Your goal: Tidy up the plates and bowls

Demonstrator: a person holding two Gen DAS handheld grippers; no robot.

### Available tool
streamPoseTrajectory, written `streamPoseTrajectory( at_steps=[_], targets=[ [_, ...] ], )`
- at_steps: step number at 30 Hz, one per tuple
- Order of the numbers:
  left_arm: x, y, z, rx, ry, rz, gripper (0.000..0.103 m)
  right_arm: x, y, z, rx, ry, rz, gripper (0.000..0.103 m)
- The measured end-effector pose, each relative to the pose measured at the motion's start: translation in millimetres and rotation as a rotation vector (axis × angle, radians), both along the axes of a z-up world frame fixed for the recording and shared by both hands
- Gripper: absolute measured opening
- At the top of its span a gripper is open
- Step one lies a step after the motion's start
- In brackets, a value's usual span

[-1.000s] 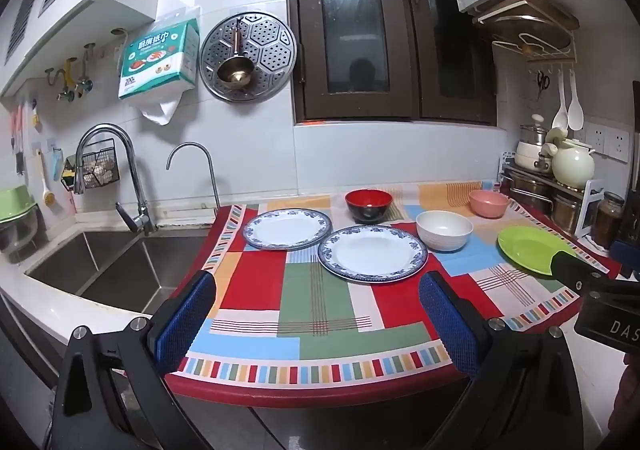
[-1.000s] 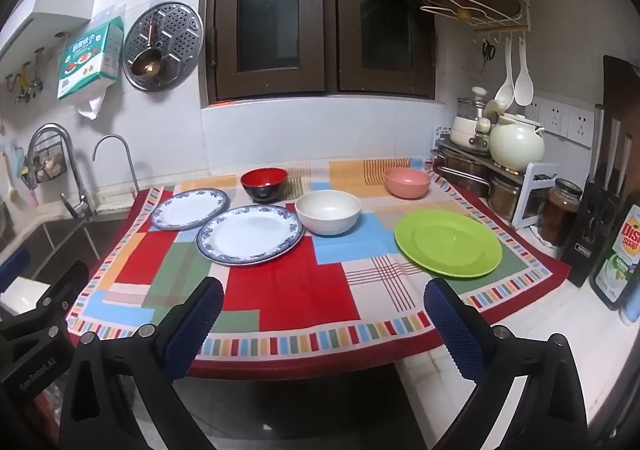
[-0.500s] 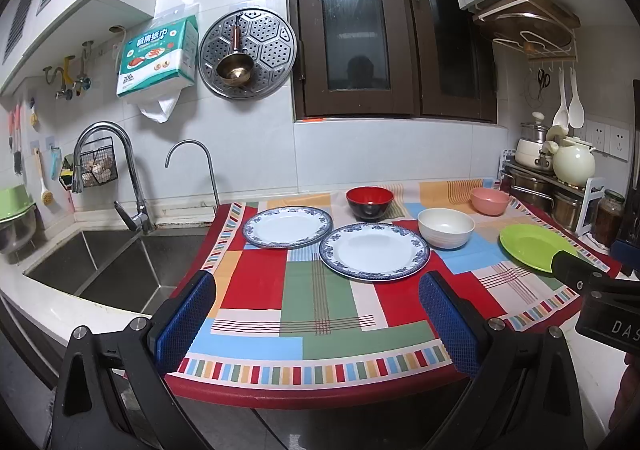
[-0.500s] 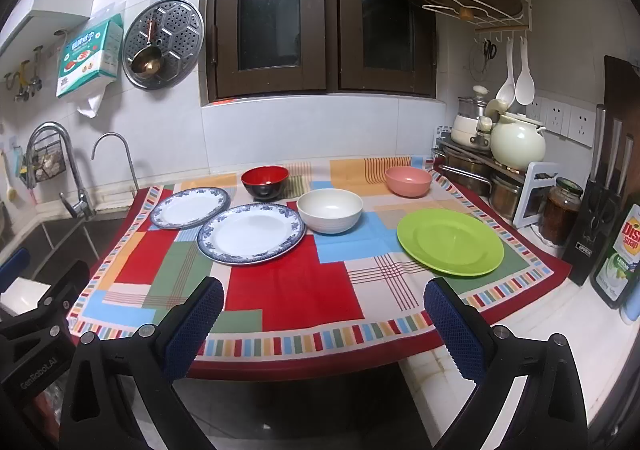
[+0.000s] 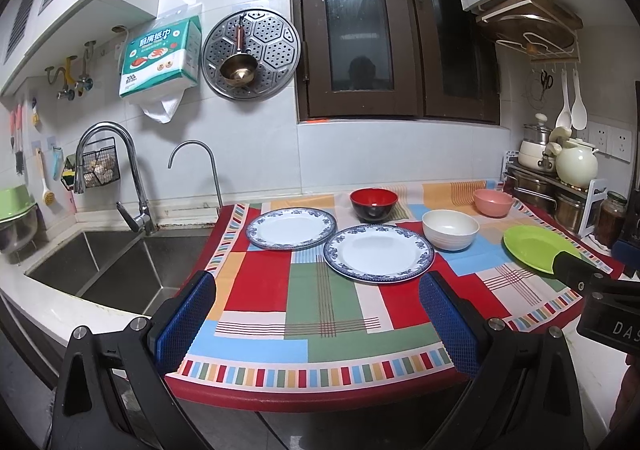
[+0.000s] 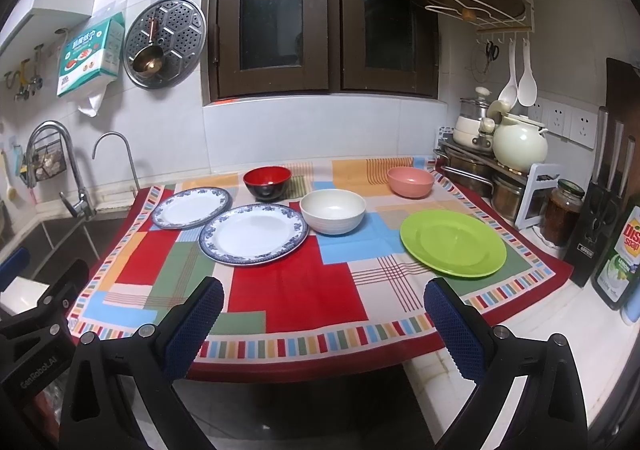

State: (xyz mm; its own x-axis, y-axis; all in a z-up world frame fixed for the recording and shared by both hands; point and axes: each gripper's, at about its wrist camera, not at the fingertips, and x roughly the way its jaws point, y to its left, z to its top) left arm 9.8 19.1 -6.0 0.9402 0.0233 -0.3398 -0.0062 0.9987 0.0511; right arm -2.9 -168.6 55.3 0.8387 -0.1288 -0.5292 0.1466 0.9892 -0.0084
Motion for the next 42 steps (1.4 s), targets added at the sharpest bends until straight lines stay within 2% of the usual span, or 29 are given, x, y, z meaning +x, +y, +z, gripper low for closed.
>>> streamPoseTrajectory(
  at_steps=[42],
  targets=[
    [1.2, 0.7, 1.0, 0.003, 0.002, 0.001, 0.103, 6.7, 1.5, -1.0, -0.005, 0.003, 0.000, 0.102]
  ],
)
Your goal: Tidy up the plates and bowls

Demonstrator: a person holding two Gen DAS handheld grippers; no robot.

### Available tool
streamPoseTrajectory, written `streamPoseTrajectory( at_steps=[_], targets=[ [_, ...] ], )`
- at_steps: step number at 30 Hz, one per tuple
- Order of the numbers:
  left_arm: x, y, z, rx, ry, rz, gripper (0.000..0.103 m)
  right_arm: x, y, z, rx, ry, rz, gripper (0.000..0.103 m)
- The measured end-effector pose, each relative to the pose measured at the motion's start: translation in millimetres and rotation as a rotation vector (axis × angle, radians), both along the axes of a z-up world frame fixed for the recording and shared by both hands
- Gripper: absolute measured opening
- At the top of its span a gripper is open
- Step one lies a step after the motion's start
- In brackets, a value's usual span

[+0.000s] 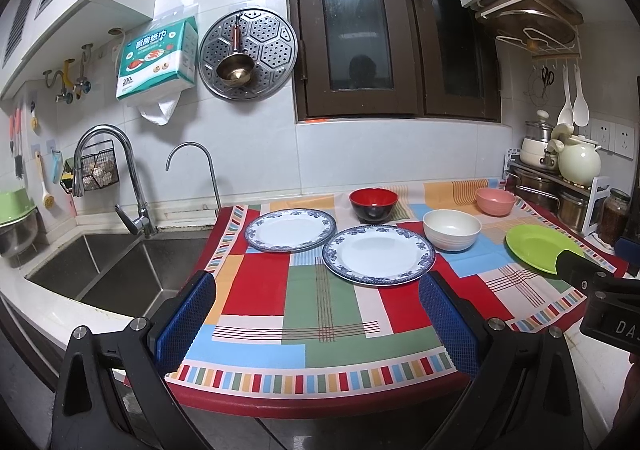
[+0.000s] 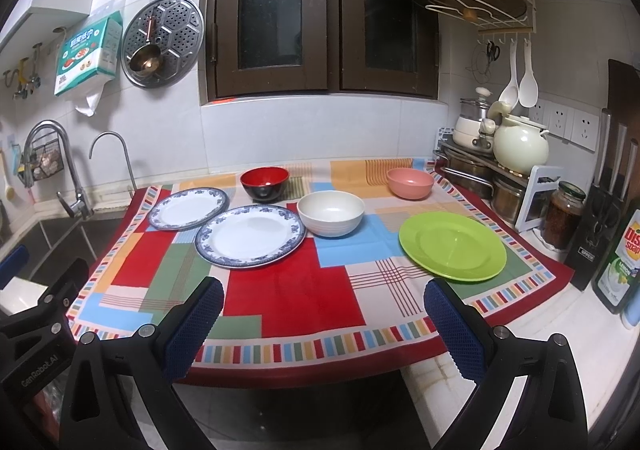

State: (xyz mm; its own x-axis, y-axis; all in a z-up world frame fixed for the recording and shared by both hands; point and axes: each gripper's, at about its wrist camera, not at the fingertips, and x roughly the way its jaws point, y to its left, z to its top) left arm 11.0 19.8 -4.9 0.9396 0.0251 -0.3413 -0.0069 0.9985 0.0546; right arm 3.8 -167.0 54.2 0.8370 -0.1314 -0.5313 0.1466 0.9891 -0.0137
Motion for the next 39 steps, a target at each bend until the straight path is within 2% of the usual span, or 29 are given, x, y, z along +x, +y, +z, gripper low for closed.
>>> streamPoseTrajectory(
  at_steps=[7, 14, 19, 22, 27, 30, 35, 39],
  targets=[
    [4.5, -0.2, -0.1, 0.015, 0.011, 0.035, 0.103, 4.5, -5.4, -1.4, 0.006, 0.006, 0.004, 0.102],
    [7.5, -19.9, -0.3, 0.023, 0.056, 0.067, 0.103, 11.0, -22.6, -7.3, 0.021, 0.030, 0.035, 0.102],
    [7.0, -27.0, -3.6, 0.034, 0.094, 0.087, 0.103, 21.3, -32.5, -12.2, 0.079, 0.047, 0.091, 0.102],
    [11.6, -27.3, -3.9, 0.043, 0.112, 0.100, 0.103, 32.2, -38.3, -19.1, 0.135, 0.086, 0.124, 0.102],
    [37.6, -20.5, -2.1, 0.073, 0.118, 0.074, 0.103, 49.3, -32.3, -25.6, 0.143, 0.105, 0.131, 0.102],
    [60.7, -8.2, -0.6, 0.087, 0.094, 0.052, 0.103, 66.3, -23.7, -25.1, 0.146, 0.092, 0.118, 0.102],
    [104.7, 14.3, 5.6, 0.097, 0.080, -0.018, 0.103, 103.6, -1.2, -21.2, 0.129, 0.071, 0.061, 0.102],
    [136.4, 31.1, 3.8, 0.110, 0.102, -0.071, 0.103, 127.7, 14.4, -19.8, 0.130, 0.056, 0.018, 0.102]
  ],
)
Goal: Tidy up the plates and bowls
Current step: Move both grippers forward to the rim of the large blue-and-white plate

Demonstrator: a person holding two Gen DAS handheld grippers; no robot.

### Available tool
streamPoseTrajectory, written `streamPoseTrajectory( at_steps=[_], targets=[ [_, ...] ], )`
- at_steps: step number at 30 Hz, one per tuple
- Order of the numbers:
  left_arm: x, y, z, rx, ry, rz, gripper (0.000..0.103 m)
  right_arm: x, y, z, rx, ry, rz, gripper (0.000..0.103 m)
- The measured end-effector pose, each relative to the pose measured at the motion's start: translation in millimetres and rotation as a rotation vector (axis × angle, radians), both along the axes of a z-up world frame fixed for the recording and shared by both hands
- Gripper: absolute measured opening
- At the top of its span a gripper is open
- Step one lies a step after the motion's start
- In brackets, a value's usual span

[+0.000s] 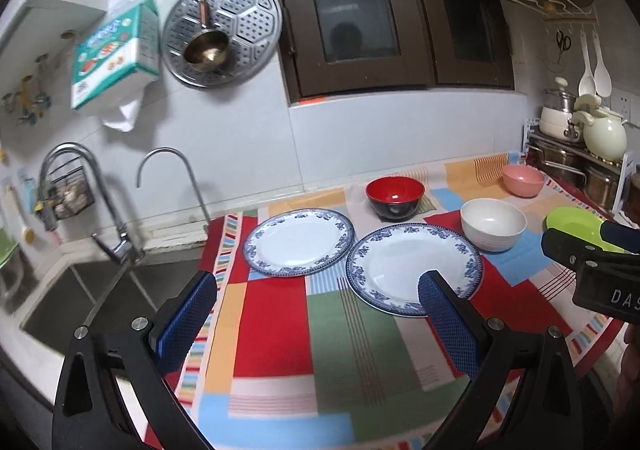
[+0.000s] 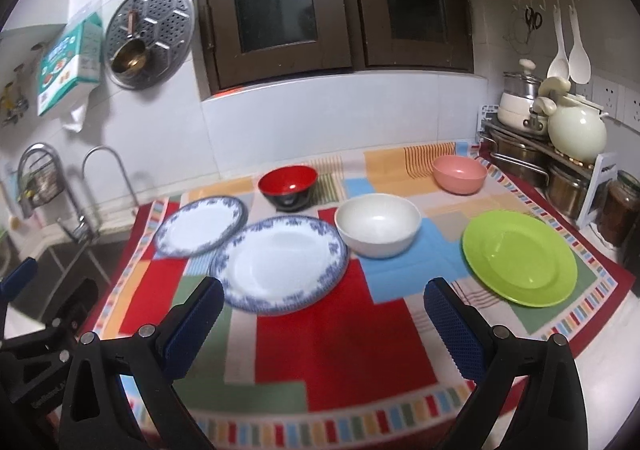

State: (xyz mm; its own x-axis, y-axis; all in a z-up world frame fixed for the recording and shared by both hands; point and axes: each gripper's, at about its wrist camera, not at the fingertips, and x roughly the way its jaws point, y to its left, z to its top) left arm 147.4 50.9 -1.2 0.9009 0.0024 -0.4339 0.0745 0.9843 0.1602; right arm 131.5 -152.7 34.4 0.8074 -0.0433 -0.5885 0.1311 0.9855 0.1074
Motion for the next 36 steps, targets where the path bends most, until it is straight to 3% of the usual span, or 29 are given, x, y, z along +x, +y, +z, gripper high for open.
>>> streamPoseTrajectory(
  at_steps=[10, 23, 36],
  targets=[
    [62.1, 11.8, -14.8, -0.015, 0.093, -0.058, 0.094, 49.8, 20.2, -12.3, -0.011, 0.061, -0.073, 0.102],
    [148.7, -13.3, -40.9, 0.004, 0.202, -0.045, 0.081, 127.1, -6.0, -42.0, -0.001, 0.155, -0.073, 0.098],
    [203.0, -26.1, -93.5, -0.024, 0.383, -0.082, 0.069, 176.8, -20.3, -107.5, 0.070, 0.336, -0.074, 0.079]
  ],
)
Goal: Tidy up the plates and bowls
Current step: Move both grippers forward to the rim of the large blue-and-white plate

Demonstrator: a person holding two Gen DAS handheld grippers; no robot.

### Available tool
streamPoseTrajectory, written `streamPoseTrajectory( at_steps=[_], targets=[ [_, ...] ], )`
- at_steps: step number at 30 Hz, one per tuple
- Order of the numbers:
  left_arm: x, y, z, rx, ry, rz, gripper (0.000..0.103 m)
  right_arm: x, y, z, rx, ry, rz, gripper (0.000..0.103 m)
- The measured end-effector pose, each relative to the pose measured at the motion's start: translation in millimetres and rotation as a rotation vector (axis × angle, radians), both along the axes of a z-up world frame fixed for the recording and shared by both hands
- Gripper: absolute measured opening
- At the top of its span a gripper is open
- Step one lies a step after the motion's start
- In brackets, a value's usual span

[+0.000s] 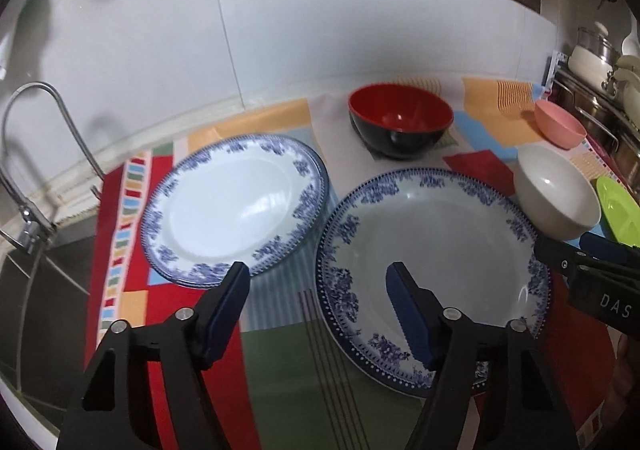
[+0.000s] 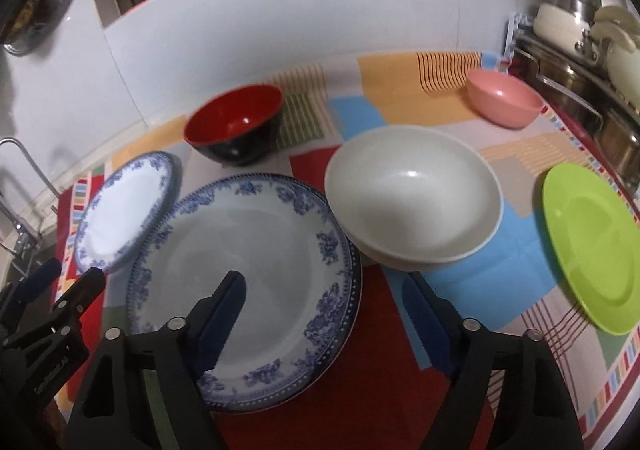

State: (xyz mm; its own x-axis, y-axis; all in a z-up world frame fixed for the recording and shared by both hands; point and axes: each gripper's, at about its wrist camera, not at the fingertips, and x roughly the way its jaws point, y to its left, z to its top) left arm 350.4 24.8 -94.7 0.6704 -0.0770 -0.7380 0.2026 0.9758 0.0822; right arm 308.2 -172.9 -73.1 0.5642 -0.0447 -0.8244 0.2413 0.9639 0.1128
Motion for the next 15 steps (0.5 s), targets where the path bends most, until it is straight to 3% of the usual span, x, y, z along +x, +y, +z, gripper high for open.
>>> streamPoseTrajectory(
  at_steps=[15],
  targets=[
    [28.8, -0.1, -31.4, -0.005, 0.081, -0.010, 0.054, 20.3, 3.1, -28.4, -0.043, 0.068, 0.009, 0.063]
  ],
)
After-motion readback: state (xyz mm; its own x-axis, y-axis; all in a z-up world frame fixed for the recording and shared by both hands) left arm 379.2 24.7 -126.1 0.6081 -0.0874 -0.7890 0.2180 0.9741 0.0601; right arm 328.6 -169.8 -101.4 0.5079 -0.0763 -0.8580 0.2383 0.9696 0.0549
